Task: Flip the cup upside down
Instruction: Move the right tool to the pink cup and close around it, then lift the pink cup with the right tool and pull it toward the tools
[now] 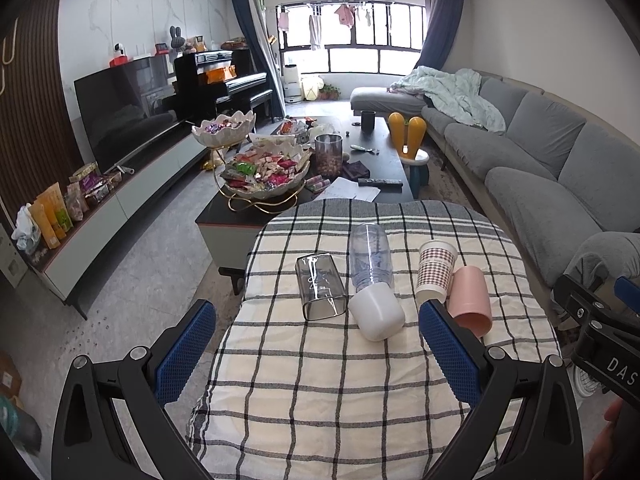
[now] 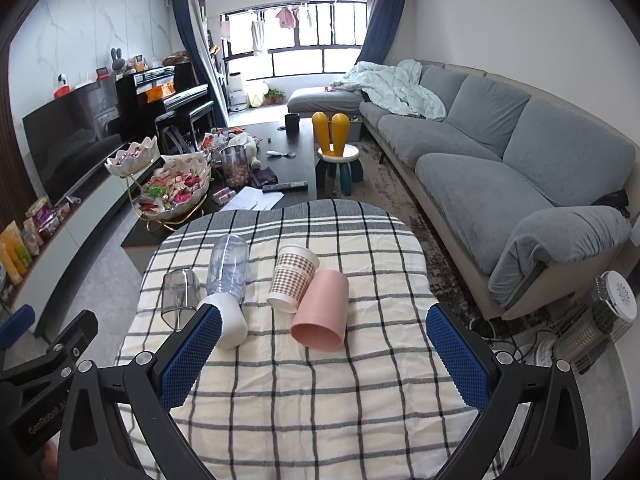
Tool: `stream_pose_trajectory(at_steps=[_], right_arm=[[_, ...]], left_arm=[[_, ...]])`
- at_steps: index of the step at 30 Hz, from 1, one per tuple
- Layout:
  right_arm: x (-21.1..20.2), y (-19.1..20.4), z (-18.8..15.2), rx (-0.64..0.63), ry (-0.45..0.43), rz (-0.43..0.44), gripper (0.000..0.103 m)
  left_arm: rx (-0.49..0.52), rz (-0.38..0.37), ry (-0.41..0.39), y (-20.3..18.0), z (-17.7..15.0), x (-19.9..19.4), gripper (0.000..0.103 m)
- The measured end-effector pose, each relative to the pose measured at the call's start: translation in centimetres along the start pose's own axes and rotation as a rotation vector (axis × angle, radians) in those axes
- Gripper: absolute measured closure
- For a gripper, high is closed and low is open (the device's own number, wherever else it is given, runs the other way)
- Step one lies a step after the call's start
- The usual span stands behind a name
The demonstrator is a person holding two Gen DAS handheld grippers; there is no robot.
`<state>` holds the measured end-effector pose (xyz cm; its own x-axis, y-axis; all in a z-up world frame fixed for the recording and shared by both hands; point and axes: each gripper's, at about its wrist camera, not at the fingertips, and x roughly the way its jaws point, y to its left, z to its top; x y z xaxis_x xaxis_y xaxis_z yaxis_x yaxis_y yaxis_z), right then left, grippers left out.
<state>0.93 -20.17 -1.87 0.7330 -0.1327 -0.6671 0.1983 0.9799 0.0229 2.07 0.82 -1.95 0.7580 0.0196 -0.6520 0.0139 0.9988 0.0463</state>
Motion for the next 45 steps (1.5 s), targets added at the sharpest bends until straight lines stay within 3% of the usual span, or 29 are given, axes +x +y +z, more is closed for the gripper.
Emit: stream_pose_trajectory(at_steps=[10,17,27,34,39,43,45], right_arm=[[3.9,0.6,0.2,-0.002,0.06,-0.012,0.0],[9.2,0.6,-0.2,0.016,0.131,-0.041,0.0],[19.5,0.7,-2.2,0.078,0.309,-0.071,0.001],[23.2,0.8,-3.2,0.073,0.372,-0.096,0.001],[25.0,0.8,-3.5,0.071,0.399,-0.096,0.009],[25.6,0.8,-3.7,0.072,0.411,-0.085,0.028],[25.5,0.8,-3.7,0.07,0.4,-0.085,0.028]], left_arm=[[0.006,0.022,0.036,0.2,-0.2,3.3,0.0],[0.007,0.028,0.082,-0.2,-0.4,7.6,0.0],[0.007,0.04,0.16,-0.6,-1.3,14.2,0.0],[0.007,0.031,0.206,-1.0,-2.2,17.0,0.0],[0.006,0.024,0.229,-1.1,-2.7,18.2,0.0],[0.001,0.015,0.243,-1.1,-2.9,18.8,0.0],[0.001,0.015,0.242,-1.3,-3.0,18.9,0.0]])
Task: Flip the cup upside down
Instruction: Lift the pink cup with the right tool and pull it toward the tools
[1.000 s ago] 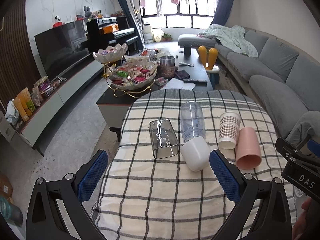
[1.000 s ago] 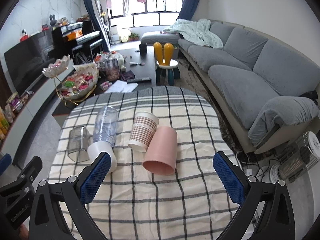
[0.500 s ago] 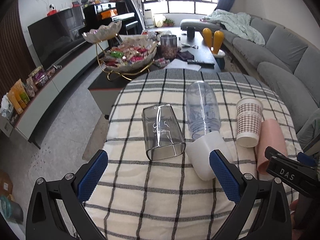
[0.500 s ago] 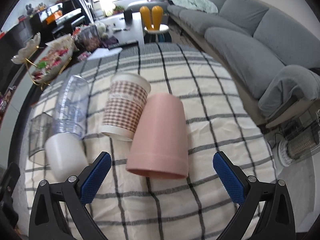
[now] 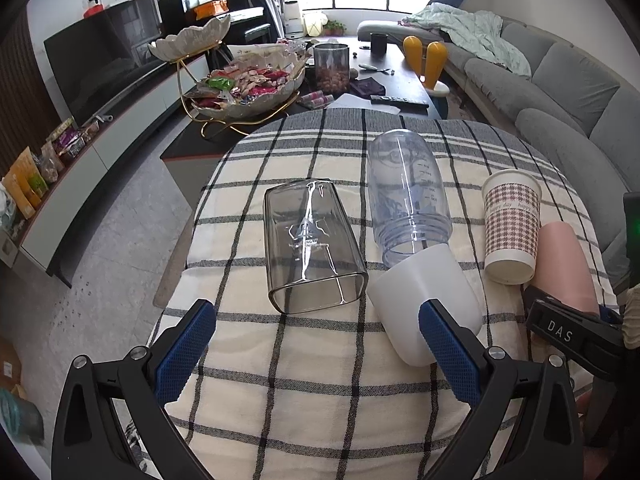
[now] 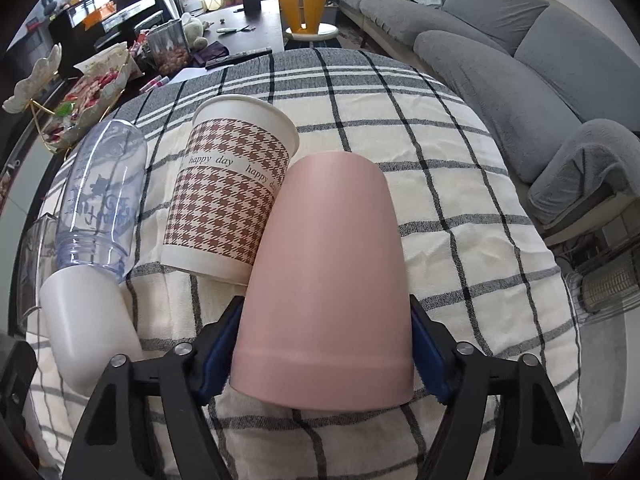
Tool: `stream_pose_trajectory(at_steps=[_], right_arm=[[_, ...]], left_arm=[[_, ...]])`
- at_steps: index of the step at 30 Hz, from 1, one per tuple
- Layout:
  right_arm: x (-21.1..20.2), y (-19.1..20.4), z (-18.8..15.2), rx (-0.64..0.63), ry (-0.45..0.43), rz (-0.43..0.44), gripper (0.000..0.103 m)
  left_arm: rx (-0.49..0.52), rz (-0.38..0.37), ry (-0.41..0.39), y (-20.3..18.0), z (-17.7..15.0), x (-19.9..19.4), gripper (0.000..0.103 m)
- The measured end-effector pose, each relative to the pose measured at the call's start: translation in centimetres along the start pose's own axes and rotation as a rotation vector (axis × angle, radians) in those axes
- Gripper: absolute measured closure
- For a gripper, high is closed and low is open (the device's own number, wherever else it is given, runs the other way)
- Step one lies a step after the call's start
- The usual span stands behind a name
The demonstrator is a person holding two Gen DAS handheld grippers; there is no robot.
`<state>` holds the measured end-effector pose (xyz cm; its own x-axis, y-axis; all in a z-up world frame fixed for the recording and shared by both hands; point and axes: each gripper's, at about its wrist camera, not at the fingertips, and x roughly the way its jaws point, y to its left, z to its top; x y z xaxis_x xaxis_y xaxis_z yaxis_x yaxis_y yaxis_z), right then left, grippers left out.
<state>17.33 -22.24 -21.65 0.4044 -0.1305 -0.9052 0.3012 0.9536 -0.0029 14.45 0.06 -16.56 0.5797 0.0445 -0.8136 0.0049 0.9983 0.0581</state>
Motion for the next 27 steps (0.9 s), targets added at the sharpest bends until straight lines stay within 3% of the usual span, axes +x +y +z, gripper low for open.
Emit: stream_pose_trajectory(at_steps=[14,27], right_arm=[[-3.8,-0.2,-2.4,-0.025,-0.038,0.033,0.029],[-9.1,5.5,-10.3,-0.172,0.024,0.178,0.029]], left_arm=[[0.007,-0.005,-0.017,0.5,-2.1,-3.2,0.0],[-0.039,0.047,-0.013,6.8,-7.3,-9.2,0.0]])
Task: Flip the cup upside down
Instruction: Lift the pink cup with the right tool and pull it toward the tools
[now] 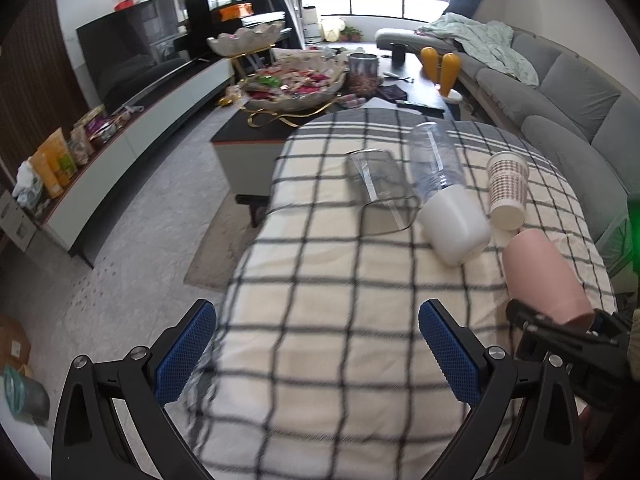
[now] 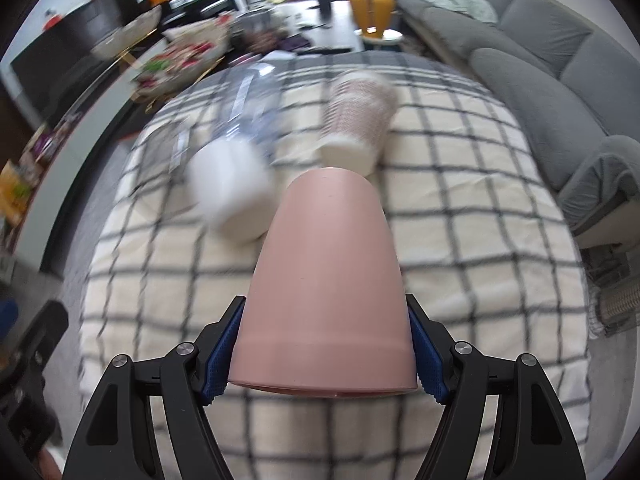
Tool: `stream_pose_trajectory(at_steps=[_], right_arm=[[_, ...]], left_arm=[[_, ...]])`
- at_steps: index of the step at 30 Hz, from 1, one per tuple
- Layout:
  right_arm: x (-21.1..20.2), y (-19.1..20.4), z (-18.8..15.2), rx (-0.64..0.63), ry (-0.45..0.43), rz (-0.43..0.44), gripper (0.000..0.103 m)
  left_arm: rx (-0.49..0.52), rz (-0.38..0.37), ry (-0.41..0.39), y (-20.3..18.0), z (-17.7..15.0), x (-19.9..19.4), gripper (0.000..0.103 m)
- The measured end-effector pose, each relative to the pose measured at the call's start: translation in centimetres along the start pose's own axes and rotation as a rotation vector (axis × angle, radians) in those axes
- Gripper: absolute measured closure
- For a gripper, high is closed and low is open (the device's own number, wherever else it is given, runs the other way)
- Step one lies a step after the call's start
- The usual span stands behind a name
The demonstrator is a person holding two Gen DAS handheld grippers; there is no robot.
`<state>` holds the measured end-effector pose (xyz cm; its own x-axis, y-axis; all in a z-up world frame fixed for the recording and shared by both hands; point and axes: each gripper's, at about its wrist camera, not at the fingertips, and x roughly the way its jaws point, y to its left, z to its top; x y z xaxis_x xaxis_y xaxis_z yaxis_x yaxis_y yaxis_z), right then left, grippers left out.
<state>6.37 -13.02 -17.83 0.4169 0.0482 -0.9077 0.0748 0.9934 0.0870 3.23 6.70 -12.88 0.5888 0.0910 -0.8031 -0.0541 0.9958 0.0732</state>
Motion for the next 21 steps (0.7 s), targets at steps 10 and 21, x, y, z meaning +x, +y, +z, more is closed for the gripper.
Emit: stream_pose_trajectory(at_steps=[10,21], right_arm=[[0.4,3.6,-3.1,-0.016,0.064,0.021,0.029],[1.6,4.6,-2.9,-0.012,0.049,-0.014,0.029]], left_arm=[[-0.043,0.004,0.016,3.9,-2.8,-1.1,0.0],[-0.048,-0.039,0.005,4.5,-3.1,-0.8,0.0]])
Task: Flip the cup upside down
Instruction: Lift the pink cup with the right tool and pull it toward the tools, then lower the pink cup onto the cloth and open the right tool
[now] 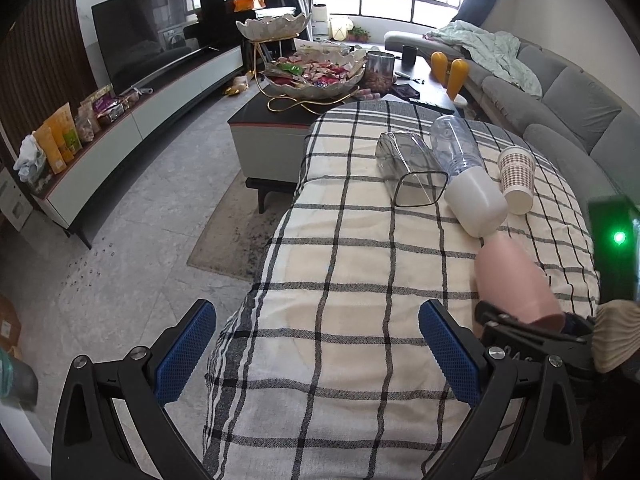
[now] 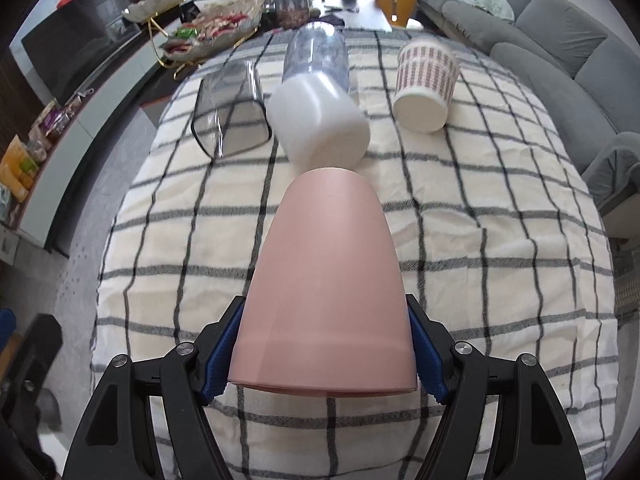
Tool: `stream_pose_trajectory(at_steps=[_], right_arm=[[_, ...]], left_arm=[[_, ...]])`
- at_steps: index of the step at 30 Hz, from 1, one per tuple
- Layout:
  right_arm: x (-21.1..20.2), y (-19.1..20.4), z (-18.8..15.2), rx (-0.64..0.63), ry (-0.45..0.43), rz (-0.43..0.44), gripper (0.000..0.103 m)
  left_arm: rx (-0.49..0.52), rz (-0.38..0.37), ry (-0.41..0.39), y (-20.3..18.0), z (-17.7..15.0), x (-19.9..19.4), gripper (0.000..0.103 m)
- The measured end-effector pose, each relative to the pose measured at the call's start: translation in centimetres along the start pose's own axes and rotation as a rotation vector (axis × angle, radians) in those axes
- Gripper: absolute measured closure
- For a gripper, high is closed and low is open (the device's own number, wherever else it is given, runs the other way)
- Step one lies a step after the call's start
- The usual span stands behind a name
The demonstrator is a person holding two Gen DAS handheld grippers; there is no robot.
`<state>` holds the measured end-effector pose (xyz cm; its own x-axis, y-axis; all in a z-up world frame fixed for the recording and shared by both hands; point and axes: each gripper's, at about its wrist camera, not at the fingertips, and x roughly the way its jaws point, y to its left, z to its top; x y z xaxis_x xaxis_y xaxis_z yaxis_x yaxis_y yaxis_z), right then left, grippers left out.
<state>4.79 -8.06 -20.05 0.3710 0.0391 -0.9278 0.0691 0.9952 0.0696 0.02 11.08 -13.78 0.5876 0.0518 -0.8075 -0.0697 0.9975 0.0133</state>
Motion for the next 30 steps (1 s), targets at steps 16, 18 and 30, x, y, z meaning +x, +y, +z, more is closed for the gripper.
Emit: stream_pose_trajectory(at_steps=[16,18,30], right_arm=[[-4.7,-0.1,-0.2,-0.075,-0.108,0.026,0.012],[-5.8,-1.0,0.2,-0.048,-0.121,0.018,0.011],[-11.4,-11.1,1.3,0.158,-0.149,-0.102,0.008]], left_arm=[[0.018,0.0,-0.017,-1.4,0.5,-2.3,0.0],[0.021,0.002,-0.019,-1.8,0.8,-2.8,0.0],[0.13,-0.105,0.101,-9.2,4.6,-2.9,0.0]])
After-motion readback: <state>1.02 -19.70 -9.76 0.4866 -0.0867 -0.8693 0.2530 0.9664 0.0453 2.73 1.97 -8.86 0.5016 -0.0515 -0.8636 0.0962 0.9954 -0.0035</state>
